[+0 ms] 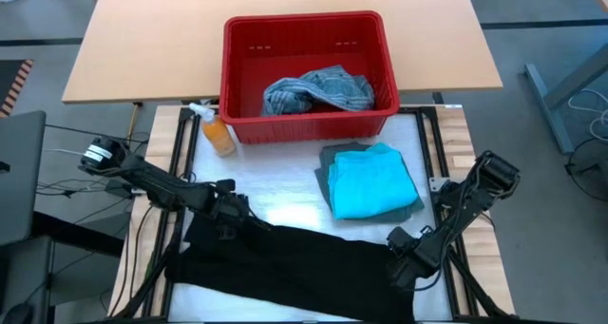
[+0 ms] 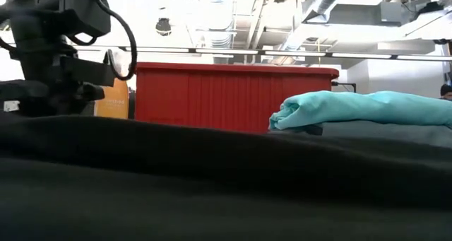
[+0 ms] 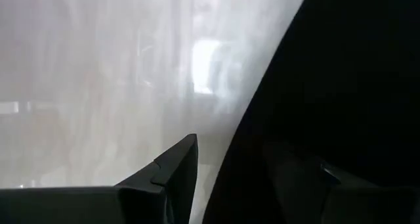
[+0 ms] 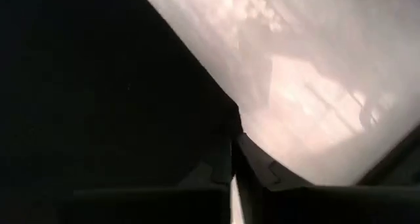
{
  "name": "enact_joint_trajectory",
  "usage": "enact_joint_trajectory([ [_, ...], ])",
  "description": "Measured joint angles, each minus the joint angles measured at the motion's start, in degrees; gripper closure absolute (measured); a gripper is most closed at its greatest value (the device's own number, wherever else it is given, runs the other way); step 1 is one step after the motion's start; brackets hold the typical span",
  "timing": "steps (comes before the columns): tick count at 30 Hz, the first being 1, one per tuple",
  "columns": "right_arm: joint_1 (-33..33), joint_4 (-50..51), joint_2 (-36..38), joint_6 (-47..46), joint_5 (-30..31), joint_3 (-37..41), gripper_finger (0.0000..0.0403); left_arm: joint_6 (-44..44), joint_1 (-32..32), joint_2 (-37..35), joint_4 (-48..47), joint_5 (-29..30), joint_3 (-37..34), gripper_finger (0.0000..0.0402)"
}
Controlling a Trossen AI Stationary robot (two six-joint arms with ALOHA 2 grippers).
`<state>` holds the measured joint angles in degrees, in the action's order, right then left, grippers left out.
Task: Fold Laundry from Bin
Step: Fold the black shirt
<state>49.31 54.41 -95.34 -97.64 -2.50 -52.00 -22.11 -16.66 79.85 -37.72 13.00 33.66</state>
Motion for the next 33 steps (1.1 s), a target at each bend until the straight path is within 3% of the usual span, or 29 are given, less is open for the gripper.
enact_joint_trajectory([
  [2, 0.3, 0.9, 0.3, 0.0, -2.5, 0.1, 0.0385, -0.5, 0.3, 0.1, 0.6, 1.1, -0.1, 0.0232],
  [6, 1.2, 2.3, 0.2, -1.3, -9.0, 0.1, 0.037, -1.0, 1.5, 0.2, 1.3, 1.6, -0.2, 0.0232],
  [11, 2.4, 2.1, 0.2, -1.4, -11.6, -0.4, 0.0364, -2.4, 2.9, 0.3, 1.2, 4.1, -0.3, 0.0232],
  [18, 1.6, 7.7, 0.2, -0.2, -10.9, -4.3, 0.0356, -1.3, 4.6, 0.5, 0.7, 11.9, 0.1, 0.0232],
  [27, 0.1, 20.6, 0.2, 5.3, -10.6, -13.9, 0.0295, 6.3, 7.4, 0.6, 0.0, 20.8, 8.1, 0.0232],
  [31, 1.3, 21.5, 0.2, 3.0, -9.5, -17.0, 0.0263, 9.0, 8.3, 0.5, -1.8, 20.6, 13.2, 0.0233],
  [33, 2.6, 17.2, 0.2, -0.6, -7.0, -17.2, 0.0246, 9.1, 8.0, 0.5, -1.8, 17.5, 15.5, 0.0233],
])
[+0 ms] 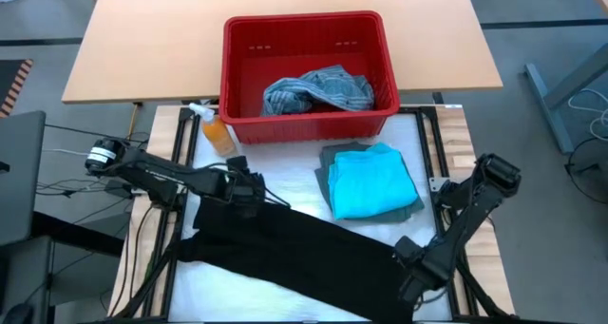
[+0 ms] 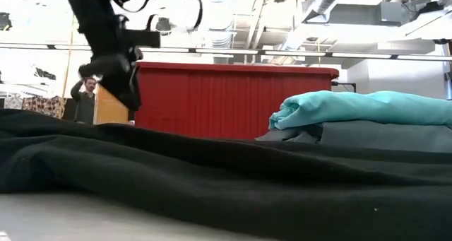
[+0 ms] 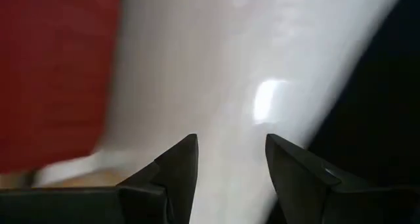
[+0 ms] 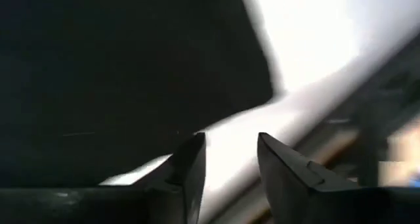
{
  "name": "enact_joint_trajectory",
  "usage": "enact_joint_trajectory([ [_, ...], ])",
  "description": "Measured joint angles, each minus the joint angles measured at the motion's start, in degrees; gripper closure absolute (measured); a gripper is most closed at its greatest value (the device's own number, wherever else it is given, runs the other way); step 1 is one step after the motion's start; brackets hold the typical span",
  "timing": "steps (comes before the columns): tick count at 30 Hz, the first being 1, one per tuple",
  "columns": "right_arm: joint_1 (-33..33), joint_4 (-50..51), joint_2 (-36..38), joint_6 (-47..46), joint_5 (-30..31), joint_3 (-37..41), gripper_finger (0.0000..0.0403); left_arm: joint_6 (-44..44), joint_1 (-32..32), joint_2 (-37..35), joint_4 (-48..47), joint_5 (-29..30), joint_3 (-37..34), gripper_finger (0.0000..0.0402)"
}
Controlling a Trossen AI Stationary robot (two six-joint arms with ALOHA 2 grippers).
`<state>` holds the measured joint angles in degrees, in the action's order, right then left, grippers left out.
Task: Fold Laundry from Bin
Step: Fold the black shirt
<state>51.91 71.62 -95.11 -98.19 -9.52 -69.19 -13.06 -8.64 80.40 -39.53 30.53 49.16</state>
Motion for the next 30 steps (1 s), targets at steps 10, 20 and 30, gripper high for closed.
enact_joint_trajectory([
  [10, 11.1, -8.9, -2.6, -30.5, 10.4, 0.0, 0.0192, -0.4, -9.7, -0.1, 18.3, -16.3, 0.9, 0.0233],
  [20, 11.4, -6.2, -7.2, -30.8, 10.3, 0.0, 0.0191, 13.9, -24.2, 9.5, 62.7, -13.0, 0.8, 0.0233],
  [30, 13.2, 0.6, -3.1, -28.8, 12.7, 0.0, 0.0191, 23.5, -24.9, 38.4, 54.5, -11.8, 35.7, 0.0233],
])
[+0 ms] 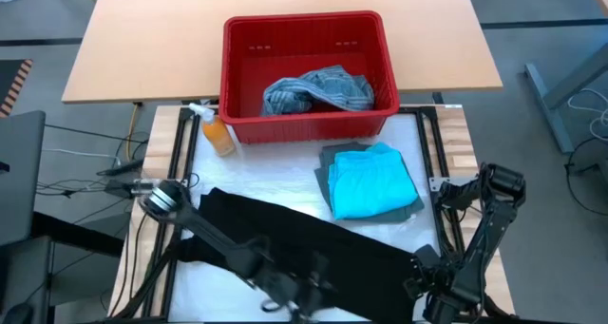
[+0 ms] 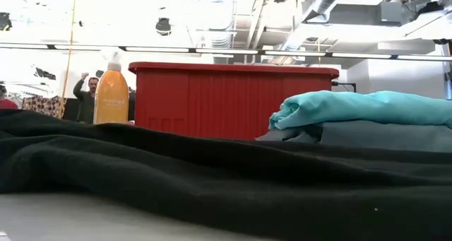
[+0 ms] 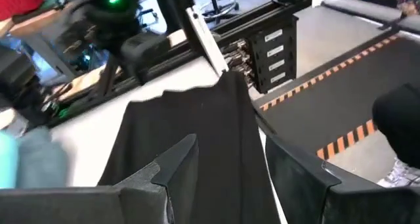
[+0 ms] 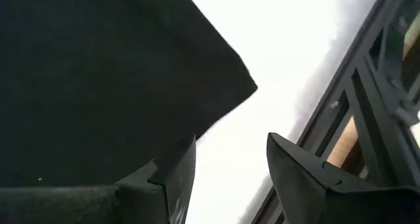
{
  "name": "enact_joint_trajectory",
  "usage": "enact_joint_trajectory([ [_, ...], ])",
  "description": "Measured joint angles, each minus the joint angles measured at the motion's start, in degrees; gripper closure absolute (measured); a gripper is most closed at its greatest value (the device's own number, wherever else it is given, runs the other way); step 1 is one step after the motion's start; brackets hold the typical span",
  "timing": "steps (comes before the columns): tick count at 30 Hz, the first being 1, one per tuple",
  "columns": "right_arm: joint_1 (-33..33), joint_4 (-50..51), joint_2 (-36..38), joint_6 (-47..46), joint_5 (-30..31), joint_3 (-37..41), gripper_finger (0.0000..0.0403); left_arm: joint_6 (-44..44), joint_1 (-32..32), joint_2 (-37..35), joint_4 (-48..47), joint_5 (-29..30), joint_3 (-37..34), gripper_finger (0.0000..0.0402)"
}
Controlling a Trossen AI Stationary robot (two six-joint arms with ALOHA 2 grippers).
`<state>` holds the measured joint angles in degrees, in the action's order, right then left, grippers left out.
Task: Fold Laundry from Bin
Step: Fold the black shirt
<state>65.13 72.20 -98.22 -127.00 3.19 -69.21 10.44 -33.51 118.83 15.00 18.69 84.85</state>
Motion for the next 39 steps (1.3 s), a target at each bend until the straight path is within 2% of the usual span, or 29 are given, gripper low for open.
enact_joint_trajectory([
  [7, 1.0, -1.3, 0.4, 3.4, 0.0, 0.0, 0.0191, 0.0, -0.3, 15.5, -22.8, 1.2, 25.5, 0.0233],
  [11, 1.9, 0.0, 0.4, 5.8, 0.0, 0.0, 0.0191, -0.6, -0.5, 23.6, -23.5, -0.7, 36.9, 0.0233],
  [16, 2.9, 0.4, 0.4, 3.7, 0.4, 0.0, 0.0191, 0.9, -0.1, 33.7, -24.6, -2.0, 48.9, 0.0233],
  [20, 3.7, 0.2, 0.4, 2.6, 1.5, 0.0, 0.0191, 2.2, 0.9, 34.9, -19.5, -1.5, 49.0, 0.0233],
  [26, 3.9, 0.0, 0.4, 2.7, 1.6, 0.0, 0.0191, -0.3, 2.4, 35.1, -25.1, -2.6, 48.8, 0.0233],
  [30, 3.9, 0.0, 0.4, 2.9, 1.5, 0.0, 0.0191, -1.8, 2.9, 35.1, -27.6, -9.0, 48.8, 0.0233],
  [33, 3.9, 0.0, 0.4, 2.9, 1.5, 0.0, 0.0191, -3.4, 3.3, 35.1, -29.2, -11.6, 48.8, 0.0233],
  [39, 3.9, -0.2, 0.4, 2.4, 2.7, 0.1, 0.0191, -7.1, 4.7, 35.1, -35.4, -12.0, 48.8, 0.0233],
])
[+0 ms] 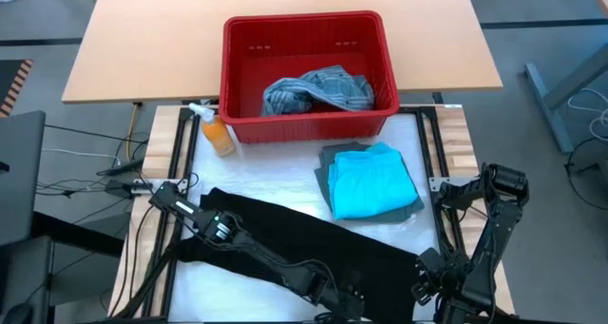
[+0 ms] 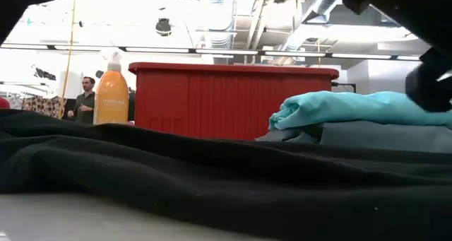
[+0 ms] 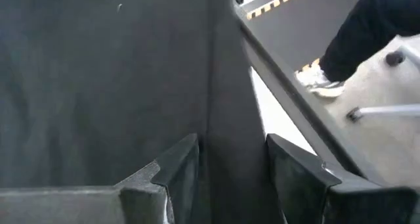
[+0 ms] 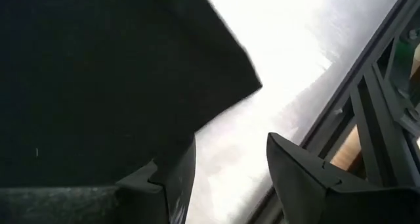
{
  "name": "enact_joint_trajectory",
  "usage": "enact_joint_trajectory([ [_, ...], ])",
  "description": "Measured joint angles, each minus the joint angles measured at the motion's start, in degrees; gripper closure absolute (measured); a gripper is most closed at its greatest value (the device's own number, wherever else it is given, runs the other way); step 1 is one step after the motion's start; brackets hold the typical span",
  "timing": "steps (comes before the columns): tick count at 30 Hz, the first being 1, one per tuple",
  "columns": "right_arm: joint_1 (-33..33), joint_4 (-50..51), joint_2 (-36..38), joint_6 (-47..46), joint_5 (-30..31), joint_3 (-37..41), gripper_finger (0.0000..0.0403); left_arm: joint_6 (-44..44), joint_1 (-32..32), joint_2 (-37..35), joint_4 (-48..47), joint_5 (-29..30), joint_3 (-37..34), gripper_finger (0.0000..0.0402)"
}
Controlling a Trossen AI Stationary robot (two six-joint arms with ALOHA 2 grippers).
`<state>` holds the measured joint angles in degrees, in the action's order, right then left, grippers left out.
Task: Fold Laundry from Bin
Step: Fold the black shirt
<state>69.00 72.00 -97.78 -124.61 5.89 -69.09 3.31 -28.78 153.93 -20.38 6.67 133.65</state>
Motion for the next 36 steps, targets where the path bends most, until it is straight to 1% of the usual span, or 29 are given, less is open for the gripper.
enact_joint_trajectory([
  [3, -0.7, -0.5, 0.0, -2.2, 1.3, 1.5, 0.0191, -1.1, 0.6, -0.1, -1.8, 0.6, 0.0, 0.0233],
  [6, -1.9, -4.5, 0.0, -2.2, 1.3, 4.7, 0.0191, -1.0, 0.7, -0.1, -1.8, 0.1, 0.0, 0.0242],
  [12, -2.7, -9.1, 0.0, -2.4, 1.2, 10.4, 0.0191, -1.1, 0.6, -0.1, -2.3, -1.5, 0.0, 0.0302],
  [17, -1.7, -16.2, 0.1, -1.0, 1.4, 14.8, 0.0191, -1.1, 0.6, -0.1, -2.5, -1.5, 0.0, 0.0349],
  [21, -1.4, -19.4, 0.2, 0.1, 1.9, 16.2, 0.0196, -2.1, 0.6, -0.1, -2.6, -1.5, 0.0, 0.038],
  [23, -1.5, -19.5, 0.2, 1.1, 1.2, 15.6, 0.0214, -3.1, 0.6, -0.1, -2.6, -1.4, 0.0, 0.0394],
  [25, -1.5, -19.9, 0.1, 3.6, 0.2, 14.4, 0.0246, -3.7, 0.6, -0.1, -2.3, -1.3, 0.0, 0.0397],
  [26, -1.5, -20.1, 0.0, 4.3, -0.2, 13.8, 0.0268, -4.0, 0.6, -0.1, -2.0, -1.3, 0.0, 0.0397],
  [29, -1.2, -25.3, -0.2, 2.2, -2.5, 11.2, 0.0346, -5.0, 0.4, -0.1, -0.3, -1.5, 0.0, 0.0399],
  [30, -1.0, -25.1, -0.1, 2.5, -2.0, 10.6, 0.037, -5.4, 0.3, -0.1, 0.2, -1.5, 0.0, 0.0399],
  [31, -0.8, -24.5, -0.1, 2.5, -1.4, 10.2, 0.0382, -5.6, 0.2, -0.1, 0.7, -1.5, 0.0, 0.04],
  [32, -0.6, -23.1, 0.1, 3.1, -1.0, 9.5, 0.0384, -5.6, 0.1, -0.2, 1.0, -1.5, 0.0, 0.04],
  [34, -0.3, -19.2, 0.8, 3.5, 0.7, 8.3, 0.0378, -5.7, -0.1, -0.3, 2.0, -0.6, 0.0, 0.0401],
  [36, 0.3, -15.1, 1.2, 3.6, 2.6, 6.1, 0.0375, -5.4, -0.5, -1.0, 0.2, 1.0, 0.4, 0.0401],
])
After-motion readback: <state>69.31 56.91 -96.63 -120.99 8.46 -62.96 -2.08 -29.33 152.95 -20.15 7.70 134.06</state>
